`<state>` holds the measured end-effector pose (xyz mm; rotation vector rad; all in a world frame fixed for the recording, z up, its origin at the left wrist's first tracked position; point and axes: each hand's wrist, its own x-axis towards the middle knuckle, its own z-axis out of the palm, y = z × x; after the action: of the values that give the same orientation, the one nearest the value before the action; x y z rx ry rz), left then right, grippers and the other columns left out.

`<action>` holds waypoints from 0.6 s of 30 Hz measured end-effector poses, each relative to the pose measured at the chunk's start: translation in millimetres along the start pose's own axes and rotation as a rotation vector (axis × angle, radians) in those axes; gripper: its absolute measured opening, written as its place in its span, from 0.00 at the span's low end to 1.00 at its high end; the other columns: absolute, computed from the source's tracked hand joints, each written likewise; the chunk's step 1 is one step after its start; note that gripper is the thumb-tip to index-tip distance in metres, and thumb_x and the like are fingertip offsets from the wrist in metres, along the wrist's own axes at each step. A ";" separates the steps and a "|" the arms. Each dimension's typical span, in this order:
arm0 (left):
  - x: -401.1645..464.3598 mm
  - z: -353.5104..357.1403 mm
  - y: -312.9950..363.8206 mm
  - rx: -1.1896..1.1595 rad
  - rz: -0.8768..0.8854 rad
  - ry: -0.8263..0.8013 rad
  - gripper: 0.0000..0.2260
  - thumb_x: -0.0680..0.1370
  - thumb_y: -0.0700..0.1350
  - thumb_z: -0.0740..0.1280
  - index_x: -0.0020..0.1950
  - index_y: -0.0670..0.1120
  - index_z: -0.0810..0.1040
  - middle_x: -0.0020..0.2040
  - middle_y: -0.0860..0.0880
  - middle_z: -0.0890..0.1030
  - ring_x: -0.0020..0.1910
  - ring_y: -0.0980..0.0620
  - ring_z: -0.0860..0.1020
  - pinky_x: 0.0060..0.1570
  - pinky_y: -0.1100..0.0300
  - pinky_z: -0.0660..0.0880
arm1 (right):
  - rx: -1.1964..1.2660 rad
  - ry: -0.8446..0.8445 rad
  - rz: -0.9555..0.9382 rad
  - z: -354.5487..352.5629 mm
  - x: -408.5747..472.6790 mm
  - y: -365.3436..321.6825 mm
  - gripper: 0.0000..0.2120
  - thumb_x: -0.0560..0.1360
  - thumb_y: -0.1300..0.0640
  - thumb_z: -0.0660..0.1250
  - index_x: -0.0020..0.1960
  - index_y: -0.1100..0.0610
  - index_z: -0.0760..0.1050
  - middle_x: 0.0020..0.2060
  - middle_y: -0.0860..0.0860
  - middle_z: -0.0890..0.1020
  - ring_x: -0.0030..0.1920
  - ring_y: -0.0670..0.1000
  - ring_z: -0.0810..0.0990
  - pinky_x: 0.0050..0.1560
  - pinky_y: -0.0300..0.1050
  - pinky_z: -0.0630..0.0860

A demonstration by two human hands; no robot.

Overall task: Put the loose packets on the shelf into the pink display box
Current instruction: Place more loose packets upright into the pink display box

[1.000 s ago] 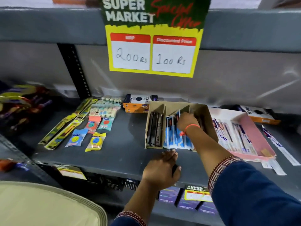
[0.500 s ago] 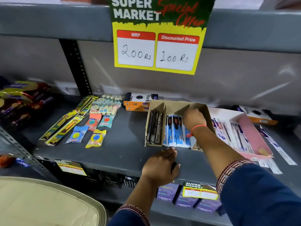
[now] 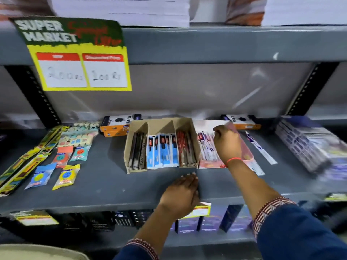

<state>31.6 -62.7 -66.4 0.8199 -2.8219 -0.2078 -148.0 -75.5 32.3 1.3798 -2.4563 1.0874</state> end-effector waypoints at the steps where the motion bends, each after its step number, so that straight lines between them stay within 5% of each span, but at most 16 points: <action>1: 6.5 3.2 8.6 -0.008 0.019 0.000 0.22 0.81 0.48 0.52 0.73 0.41 0.58 0.75 0.42 0.60 0.72 0.46 0.58 0.71 0.56 0.51 | 0.026 0.032 0.045 -6.3 2.9 8.6 0.14 0.74 0.67 0.58 0.52 0.63 0.80 0.47 0.67 0.83 0.47 0.67 0.81 0.43 0.52 0.76; 6: 37.1 8.0 34.0 -0.001 0.037 -0.022 0.23 0.81 0.50 0.52 0.73 0.41 0.57 0.75 0.43 0.59 0.73 0.47 0.57 0.70 0.57 0.51 | 0.046 0.097 0.349 -35.8 17.0 65.1 0.15 0.73 0.65 0.58 0.53 0.61 0.80 0.51 0.68 0.82 0.52 0.69 0.79 0.50 0.54 0.76; 10: 53.8 10.0 42.2 0.012 0.058 -0.030 0.24 0.81 0.52 0.53 0.73 0.42 0.57 0.75 0.43 0.59 0.73 0.47 0.57 0.70 0.56 0.52 | -0.036 -0.070 0.527 -41.3 23.3 113.4 0.16 0.73 0.67 0.57 0.55 0.65 0.79 0.54 0.68 0.80 0.55 0.68 0.78 0.53 0.53 0.75; 14: 55.0 13.7 41.1 0.006 0.065 0.014 0.24 0.81 0.53 0.53 0.73 0.43 0.58 0.75 0.44 0.61 0.72 0.48 0.58 0.70 0.56 0.53 | -0.204 -0.304 0.571 -34.7 28.2 144.0 0.18 0.75 0.61 0.57 0.63 0.65 0.73 0.63 0.65 0.74 0.65 0.65 0.71 0.63 0.55 0.70; 18: 52.5 13.6 40.9 0.002 0.064 -0.006 0.24 0.80 0.53 0.53 0.73 0.43 0.59 0.74 0.44 0.62 0.72 0.48 0.59 0.71 0.55 0.53 | -0.259 -0.314 0.552 -28.7 36.1 158.3 0.19 0.75 0.64 0.57 0.64 0.64 0.72 0.63 0.66 0.74 0.65 0.65 0.70 0.64 0.55 0.69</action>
<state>-36.0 -55.9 -64.3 0.7293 -2.8488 -0.1980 -299.6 -30.8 -14.8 0.8690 -3.1834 0.6128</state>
